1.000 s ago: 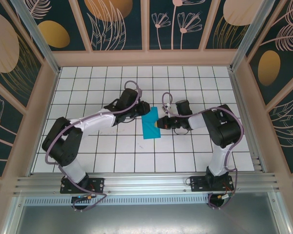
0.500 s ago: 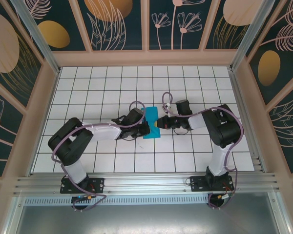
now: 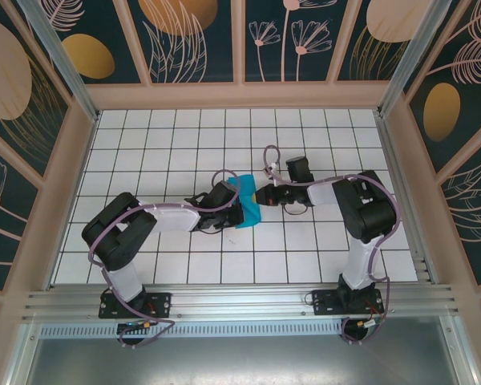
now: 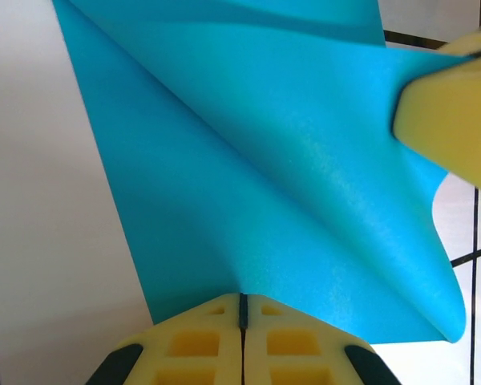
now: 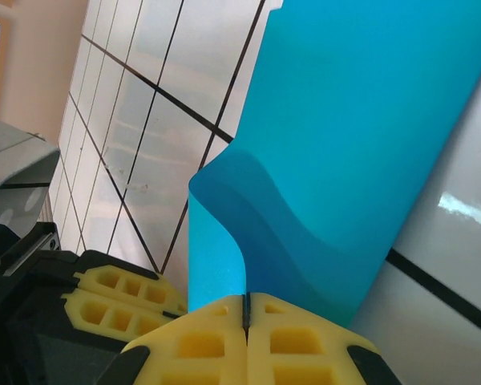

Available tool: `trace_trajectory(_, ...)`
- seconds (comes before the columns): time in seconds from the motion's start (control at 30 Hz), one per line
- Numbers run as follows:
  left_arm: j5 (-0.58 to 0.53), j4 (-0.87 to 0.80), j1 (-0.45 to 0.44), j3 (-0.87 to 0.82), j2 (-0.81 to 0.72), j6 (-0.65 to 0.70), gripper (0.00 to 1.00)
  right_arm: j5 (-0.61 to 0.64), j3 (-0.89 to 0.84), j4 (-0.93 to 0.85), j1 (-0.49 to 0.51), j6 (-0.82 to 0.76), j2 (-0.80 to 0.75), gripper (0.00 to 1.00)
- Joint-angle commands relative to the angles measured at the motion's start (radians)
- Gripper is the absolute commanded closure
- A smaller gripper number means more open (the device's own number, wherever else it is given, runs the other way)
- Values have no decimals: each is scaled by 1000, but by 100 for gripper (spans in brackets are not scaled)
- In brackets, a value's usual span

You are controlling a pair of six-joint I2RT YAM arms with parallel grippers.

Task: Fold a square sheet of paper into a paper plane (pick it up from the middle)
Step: Fold the triangle a second time at the center of the table.

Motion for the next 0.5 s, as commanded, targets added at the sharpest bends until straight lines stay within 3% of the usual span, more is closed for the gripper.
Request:
trace_trajectory(0.0,-36,-56,-4,-21,20,35,91,-22,39,-79,-4,-74,32,99)
trace_trajectory(0.23,-52,-61,-4,-17,8,46,90,-29,35,-123,-3,-113,23,99)
trace_trajectory(0.47,-80,-96,-2,2,5,82,90,-30,-1,-51,-2,-39,-7,99)
